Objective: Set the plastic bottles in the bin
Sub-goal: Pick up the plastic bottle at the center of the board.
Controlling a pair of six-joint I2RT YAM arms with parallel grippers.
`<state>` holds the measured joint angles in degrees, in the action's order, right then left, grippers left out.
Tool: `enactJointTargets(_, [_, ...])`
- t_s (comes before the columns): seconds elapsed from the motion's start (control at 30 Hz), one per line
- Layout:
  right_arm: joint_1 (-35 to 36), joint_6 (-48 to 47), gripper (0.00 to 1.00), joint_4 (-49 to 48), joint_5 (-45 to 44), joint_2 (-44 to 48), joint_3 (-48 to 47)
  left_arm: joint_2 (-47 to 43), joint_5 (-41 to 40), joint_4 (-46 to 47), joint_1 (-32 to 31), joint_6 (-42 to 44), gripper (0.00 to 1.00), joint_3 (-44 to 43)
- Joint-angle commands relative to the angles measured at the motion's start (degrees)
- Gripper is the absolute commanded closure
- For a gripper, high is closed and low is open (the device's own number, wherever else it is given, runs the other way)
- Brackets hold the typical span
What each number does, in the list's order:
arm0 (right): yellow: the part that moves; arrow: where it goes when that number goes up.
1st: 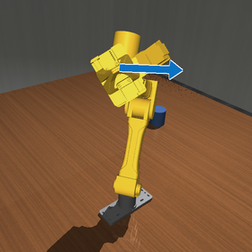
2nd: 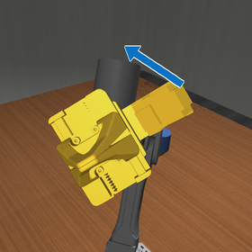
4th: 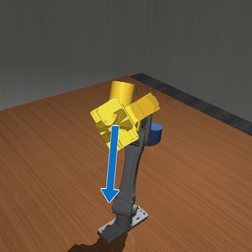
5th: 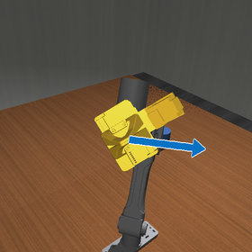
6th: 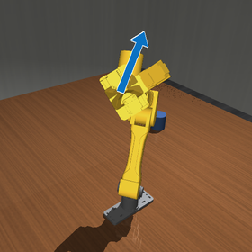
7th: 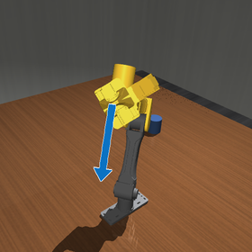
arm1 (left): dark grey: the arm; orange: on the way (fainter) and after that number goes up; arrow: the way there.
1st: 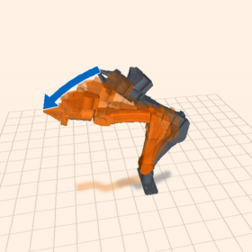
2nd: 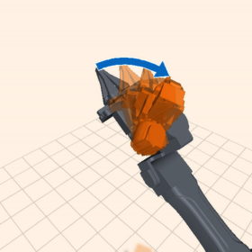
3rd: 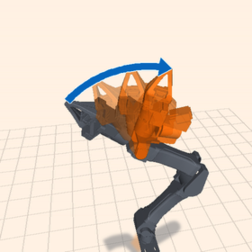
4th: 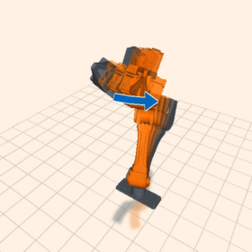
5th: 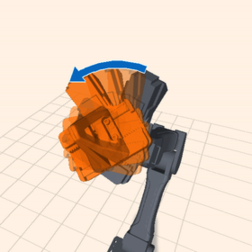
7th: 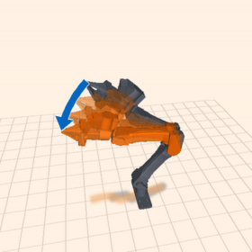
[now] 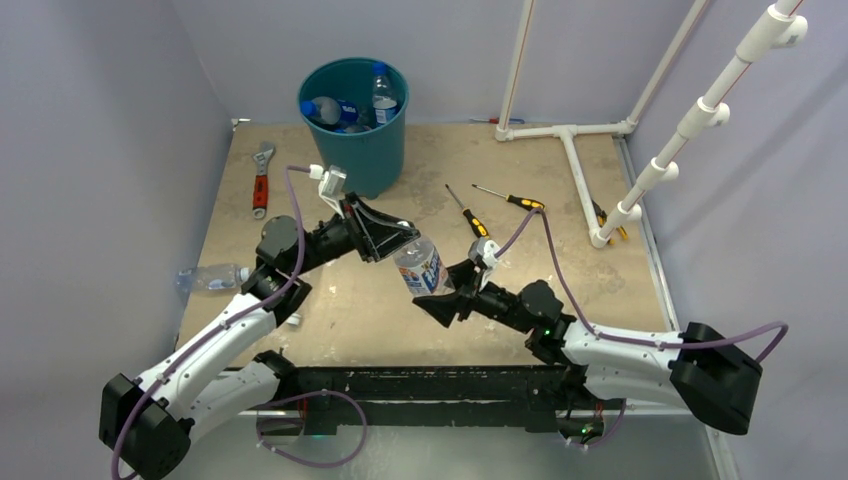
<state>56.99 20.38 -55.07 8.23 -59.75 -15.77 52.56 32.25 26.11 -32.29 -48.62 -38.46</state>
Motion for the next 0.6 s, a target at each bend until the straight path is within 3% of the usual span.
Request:
enactJointTargets(0.0, [-0.13, -0.69, 0.75, -3.75, -2.14, -0.68, -2.98, -0.53, 1.59, 1.18, -0.76, 0.37, 0.74, 0.29])
enactJointTargets(0.1, [-0.13, -0.57, 0.68, -1.92, -2.08, -1.22, -3.92, -1.83, -0.96, 0.92, -0.85, 1.18, 0.98, 0.61])
enactJointTargets(0.13, [-0.13, -0.38, 0.61, -0.09, -2.01, -1.43, -4.83, -2.51, -2.32, 0.31, -0.91, 1.71, 1.00, 0.54])
enactJointTargets(0.3, [-0.13, 0.54, 0.03, 9.19, -1.29, -0.22, -8.57, -4.65, -9.27, -6.66, -0.88, 6.24, 1.00, -2.09])
enactJointTargets(0.57, [-0.10, -0.49, 0.01, 25.12, -1.72, 12.49, -11.08, -0.82, -26.45, -16.13, -0.84, 16.96, 1.00, -17.19])
